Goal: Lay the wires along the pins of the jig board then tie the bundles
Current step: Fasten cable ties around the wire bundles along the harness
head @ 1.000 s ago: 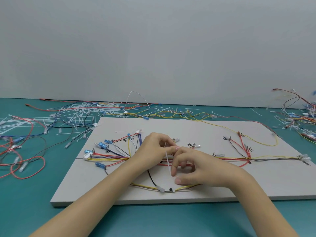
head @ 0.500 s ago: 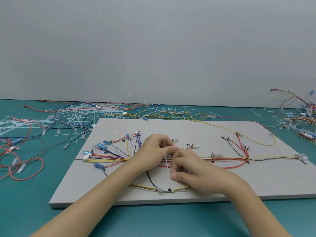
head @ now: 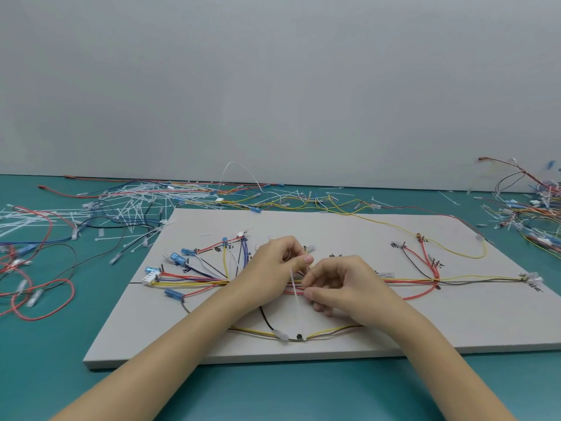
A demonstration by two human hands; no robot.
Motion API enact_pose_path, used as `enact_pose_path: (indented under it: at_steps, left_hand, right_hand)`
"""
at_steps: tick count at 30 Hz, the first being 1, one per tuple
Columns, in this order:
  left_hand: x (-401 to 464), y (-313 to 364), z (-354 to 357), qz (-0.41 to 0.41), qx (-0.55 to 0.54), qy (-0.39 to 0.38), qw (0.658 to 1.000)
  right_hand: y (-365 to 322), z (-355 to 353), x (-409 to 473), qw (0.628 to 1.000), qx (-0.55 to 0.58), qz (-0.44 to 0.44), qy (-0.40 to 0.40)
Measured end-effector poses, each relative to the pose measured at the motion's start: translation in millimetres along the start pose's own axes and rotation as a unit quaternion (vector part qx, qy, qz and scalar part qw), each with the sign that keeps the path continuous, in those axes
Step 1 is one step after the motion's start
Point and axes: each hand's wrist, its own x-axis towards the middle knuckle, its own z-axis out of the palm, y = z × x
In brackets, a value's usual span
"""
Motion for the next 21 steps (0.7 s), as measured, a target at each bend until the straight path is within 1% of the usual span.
enact_pose_path:
  at_steps: [3,7,11,14,21]
  left_hand:
    - [-3.7,3.6,-0.8,0.011,0.009,-0.005,1.000]
    - [-8.0,5.4,-1.3,0.027,0.055,0.003,0.998]
    - [-8.9,6.2,-1.6,0.034,0.068,0.002,0.997]
    - [-9.5,5.7,-1.8,0.033,0.072,0.002,0.997]
    - [-10.0,4.4,-0.7,0.035,0.081,0.007,0.996]
  right_hand:
    - [2.1,-8.2,-0.6,0.999,0.033,0.022,-0.009]
    - [2.3,-28.2,-4.4,0.997,0.054,0.050,-0.032]
    - [1.5,-36.8,-5.9,0.997,0.013,0.042,-0.062]
    - [0.9,-39.7,-7.0,0.996,0.004,0.039,-0.077]
    - [-1.2,-42.7,-8.5,0.998,0.020,0.020,-0.061]
